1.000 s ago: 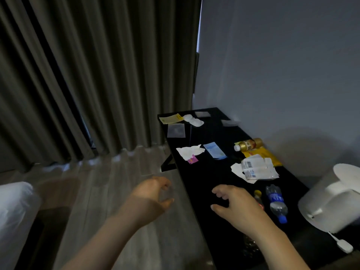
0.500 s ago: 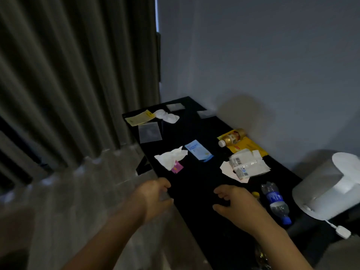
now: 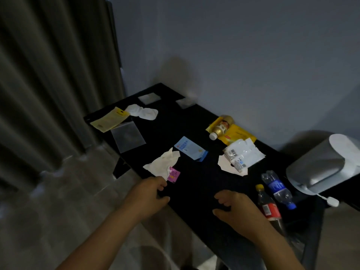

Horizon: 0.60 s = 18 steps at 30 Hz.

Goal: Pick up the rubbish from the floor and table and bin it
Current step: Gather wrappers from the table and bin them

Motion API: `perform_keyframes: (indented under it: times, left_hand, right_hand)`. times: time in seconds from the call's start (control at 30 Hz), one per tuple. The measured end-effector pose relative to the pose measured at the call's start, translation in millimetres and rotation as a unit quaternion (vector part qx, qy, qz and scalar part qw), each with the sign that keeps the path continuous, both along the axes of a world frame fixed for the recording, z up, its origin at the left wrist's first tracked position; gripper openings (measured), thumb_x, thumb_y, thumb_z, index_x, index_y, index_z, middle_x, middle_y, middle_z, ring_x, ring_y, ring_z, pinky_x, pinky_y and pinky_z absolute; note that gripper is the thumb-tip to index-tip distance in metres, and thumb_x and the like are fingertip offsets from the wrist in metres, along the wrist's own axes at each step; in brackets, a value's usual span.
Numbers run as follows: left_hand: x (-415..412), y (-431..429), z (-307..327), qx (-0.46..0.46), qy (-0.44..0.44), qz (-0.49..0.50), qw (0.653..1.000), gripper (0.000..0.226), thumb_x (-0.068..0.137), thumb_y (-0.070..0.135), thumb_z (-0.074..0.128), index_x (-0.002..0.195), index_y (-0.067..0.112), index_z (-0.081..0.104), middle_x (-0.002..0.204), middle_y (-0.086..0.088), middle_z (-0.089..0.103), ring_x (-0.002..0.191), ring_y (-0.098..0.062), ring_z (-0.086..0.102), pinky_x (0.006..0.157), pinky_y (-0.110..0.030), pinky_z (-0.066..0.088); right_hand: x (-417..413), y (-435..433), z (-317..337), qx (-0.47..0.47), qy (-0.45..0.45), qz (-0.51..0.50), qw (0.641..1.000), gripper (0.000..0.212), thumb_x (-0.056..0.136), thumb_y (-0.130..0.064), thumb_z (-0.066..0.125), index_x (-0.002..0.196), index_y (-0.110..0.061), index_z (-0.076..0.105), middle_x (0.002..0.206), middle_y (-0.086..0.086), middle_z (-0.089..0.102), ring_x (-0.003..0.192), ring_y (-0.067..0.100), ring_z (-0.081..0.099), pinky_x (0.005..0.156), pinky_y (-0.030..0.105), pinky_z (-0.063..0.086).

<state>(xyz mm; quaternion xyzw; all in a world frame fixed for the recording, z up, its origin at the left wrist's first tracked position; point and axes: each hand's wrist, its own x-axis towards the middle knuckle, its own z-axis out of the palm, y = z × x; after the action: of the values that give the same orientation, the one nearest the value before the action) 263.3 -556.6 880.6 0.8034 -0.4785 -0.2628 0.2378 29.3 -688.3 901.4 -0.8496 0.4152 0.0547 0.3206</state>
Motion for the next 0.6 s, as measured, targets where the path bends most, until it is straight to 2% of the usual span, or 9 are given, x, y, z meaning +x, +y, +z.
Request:
perform_keyframes:
  times: [0.17,0.3,0.43,0.6]
  left_hand:
    - [27,-30,-18,0.029,0.008,-0.027,0.999,0.04,0.08,0.027,0.072,0.117,0.015,0.06,0.111,-0.001,0.061,0.1,-0.015,0.061,0.087,-0.028,0.049]
    - [51,-58,-27,0.054,-0.008,-0.028,0.998,0.041,0.082,0.028,0.071,0.119,0.015,0.059,0.114,-0.001,0.061,0.1,-0.014,0.059,0.085,-0.021,0.046]
    - [77,-92,-32,0.082,-0.015,-0.026,0.996,0.046,0.083,0.027,0.07,0.125,0.014,0.055,0.121,-0.004,0.058,0.105,-0.015,0.057,0.089,-0.021,0.046]
    - [94,-127,-49,0.132,-0.034,-0.013,0.991,0.061,0.083,0.033,0.069,0.136,0.016,0.046,0.133,-0.005,0.049,0.118,-0.018,0.051,0.097,-0.025,0.042]
  right_hand:
    - [17,-26,-12,0.004,0.012,-0.021,1.0,0.047,0.083,-0.033,0.07,0.127,-0.027,0.055,0.114,-0.008,0.06,0.1,0.005,0.058,0.088,0.021,0.05]
    - [36,-61,-23,0.024,0.016,-0.02,0.999,0.048,0.084,-0.033,0.069,0.129,-0.027,0.053,0.119,-0.007,0.059,0.104,0.005,0.057,0.09,0.018,0.048]
    - [65,-104,-31,0.033,0.002,-0.02,0.999,0.049,0.084,-0.032,0.068,0.13,-0.024,0.053,0.121,-0.004,0.061,0.107,0.007,0.057,0.088,0.017,0.045]
    - [93,-139,-43,0.063,0.014,0.0,0.998,0.046,0.086,-0.028,0.067,0.129,-0.02,0.053,0.123,0.001,0.059,0.111,0.015,0.057,0.094,0.029,0.047]
